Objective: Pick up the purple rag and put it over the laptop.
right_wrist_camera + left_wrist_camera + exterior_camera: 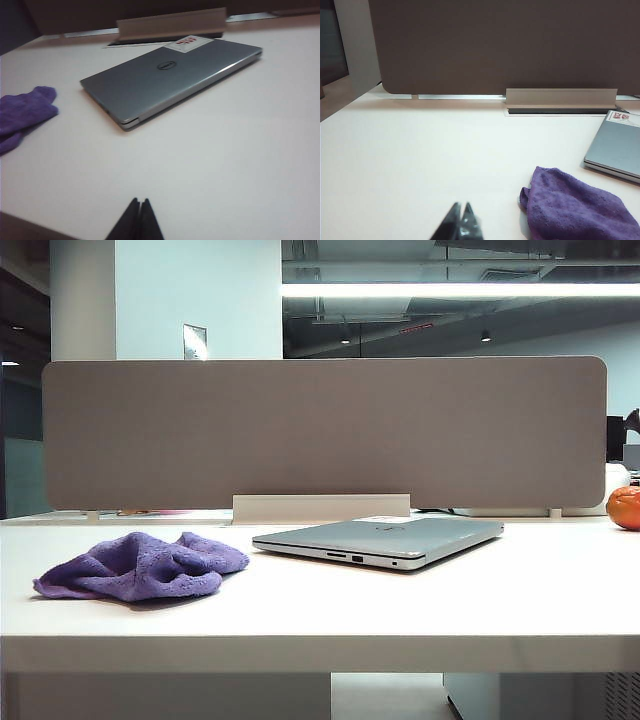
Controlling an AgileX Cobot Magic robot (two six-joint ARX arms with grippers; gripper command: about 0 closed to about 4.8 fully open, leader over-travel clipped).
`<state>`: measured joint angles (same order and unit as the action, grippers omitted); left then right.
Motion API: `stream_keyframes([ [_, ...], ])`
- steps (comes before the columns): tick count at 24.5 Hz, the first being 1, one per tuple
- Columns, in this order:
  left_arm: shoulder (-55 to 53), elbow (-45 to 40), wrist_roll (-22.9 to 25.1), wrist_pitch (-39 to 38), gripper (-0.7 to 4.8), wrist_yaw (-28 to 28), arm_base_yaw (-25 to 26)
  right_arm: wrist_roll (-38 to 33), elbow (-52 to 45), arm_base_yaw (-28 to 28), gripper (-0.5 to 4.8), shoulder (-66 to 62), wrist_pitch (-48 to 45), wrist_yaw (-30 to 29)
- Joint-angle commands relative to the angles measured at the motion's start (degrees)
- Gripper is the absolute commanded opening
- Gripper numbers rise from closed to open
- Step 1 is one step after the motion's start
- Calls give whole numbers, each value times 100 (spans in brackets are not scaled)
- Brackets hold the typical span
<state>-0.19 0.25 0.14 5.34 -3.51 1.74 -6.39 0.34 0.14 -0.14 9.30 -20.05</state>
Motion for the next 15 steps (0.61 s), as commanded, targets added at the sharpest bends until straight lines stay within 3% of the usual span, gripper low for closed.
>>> stream_keyframes([
  [1, -4, 20, -15, 63, -6, -37, -4, -7, -22, -4, 22, 4, -105, -197],
  [11, -4, 20, -28, 57, -6, -42, -4, -476, -22, -4, 22, 4, -105, -223],
  [15, -4, 22, -680, -127, -6, -136, -4, -476, -22, -4, 22, 4, -120, -356],
])
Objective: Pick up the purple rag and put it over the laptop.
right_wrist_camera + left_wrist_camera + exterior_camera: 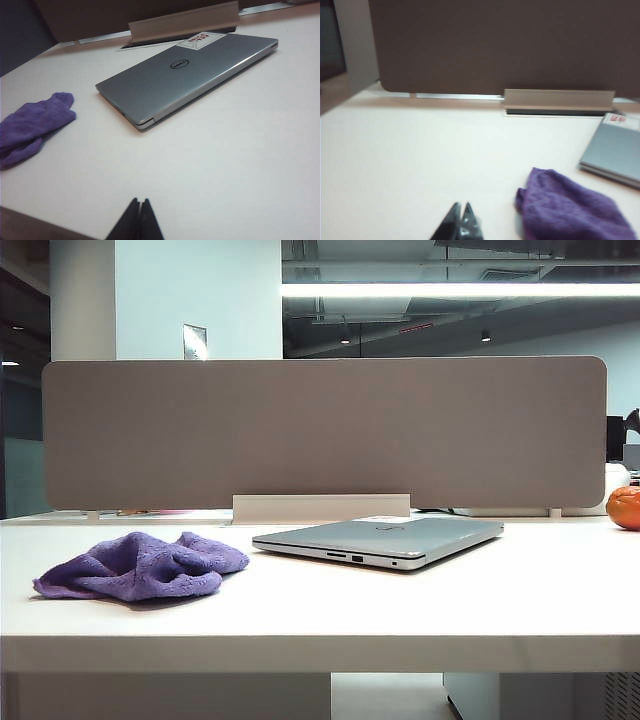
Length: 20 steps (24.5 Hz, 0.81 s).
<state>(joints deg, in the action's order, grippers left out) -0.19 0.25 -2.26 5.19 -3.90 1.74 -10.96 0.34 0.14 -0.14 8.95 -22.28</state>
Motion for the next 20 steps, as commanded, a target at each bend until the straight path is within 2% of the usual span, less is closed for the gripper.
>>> stream_keyframes([
  [1, -4, 22, -544, -164, -6, -157, -4, -20, -22, -4, 22, 4, -109, -216],
  [5, -4, 31, -890, -328, -6, -584, -4, -20, -22, -7, 22, 4, -144, -354],
  [8, -4, 37, -955, -391, -6, -876, -4, -20, -22, -4, 22, 4, -146, -354],
  [12, -4, 57, -1364, -501, -6, -1005, -4, -22, -22, -7, 22, 4, -149, -382],
  [16, -4, 114, -1508, -695, -6, -1567, -4, -199, -22, -9, 22, 4, -195, -734],
  [20, -4, 116, -1698, -841, -6, -1801, -4, -304, -22, -9, 22, 4, -199, -981],
])
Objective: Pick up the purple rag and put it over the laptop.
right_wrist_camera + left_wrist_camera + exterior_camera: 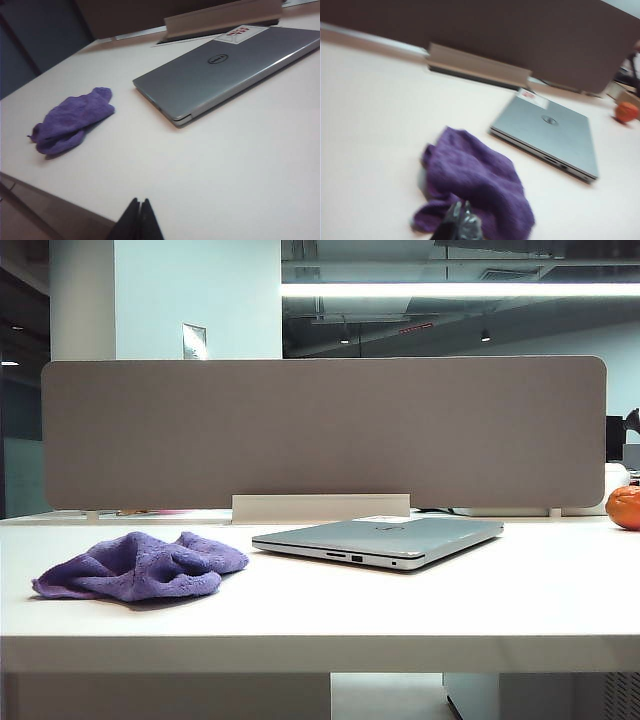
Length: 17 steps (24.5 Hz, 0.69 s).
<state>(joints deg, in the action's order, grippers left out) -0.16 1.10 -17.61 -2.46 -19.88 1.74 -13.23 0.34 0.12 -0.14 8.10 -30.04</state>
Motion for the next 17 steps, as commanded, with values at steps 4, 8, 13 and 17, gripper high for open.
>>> stream_keyframes([
  [4, -7, 57, -385, -96, -6, -221, -4, -203, -22, -7, 22, 4, -192, -577],
  [8, -13, 267, -385, -136, -6, -208, -4, -201, -22, -7, 22, 4, -184, -981],
  [13, -247, 498, -382, -131, -6, -197, -4, -203, -22, -4, 22, 4, -173, -1062],
  [17, -634, 671, -350, -125, -6, -190, -4, -201, -22, -4, 22, 4, -168, -1062],
])
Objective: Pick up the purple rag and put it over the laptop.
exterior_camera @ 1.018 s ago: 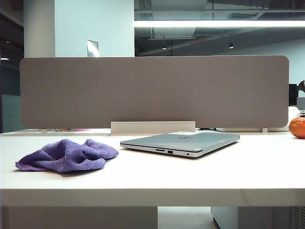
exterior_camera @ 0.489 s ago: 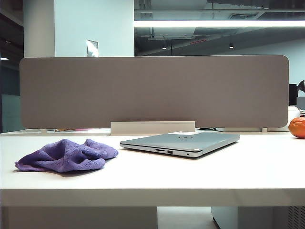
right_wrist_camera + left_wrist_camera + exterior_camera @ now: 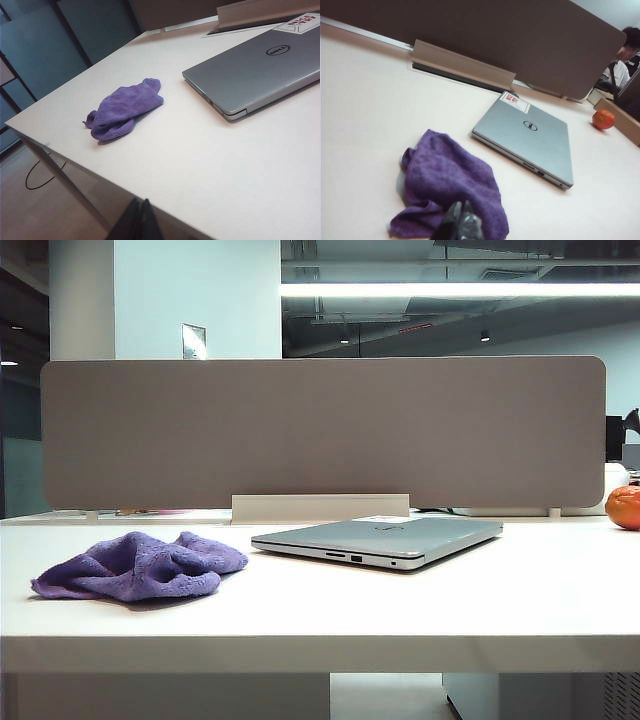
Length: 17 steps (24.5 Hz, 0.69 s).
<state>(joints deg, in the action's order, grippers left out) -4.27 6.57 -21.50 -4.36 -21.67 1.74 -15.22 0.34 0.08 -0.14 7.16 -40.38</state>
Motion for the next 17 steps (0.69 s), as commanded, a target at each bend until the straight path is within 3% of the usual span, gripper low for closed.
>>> stream_keyframes([
  [1, -365, 179, 81, 74, -6, 0, -4, -2, -22, -2, 22, 4, -74, -28],
  [5, -1237, 494, 439, 313, -6, -2, -4, 0, -22, 0, 22, 4, -74, -28],
  [17, -4011, 1694, 457, 1049, -6, -4, -7, 2, -22, 0, 22, 4, -46, -26],
])
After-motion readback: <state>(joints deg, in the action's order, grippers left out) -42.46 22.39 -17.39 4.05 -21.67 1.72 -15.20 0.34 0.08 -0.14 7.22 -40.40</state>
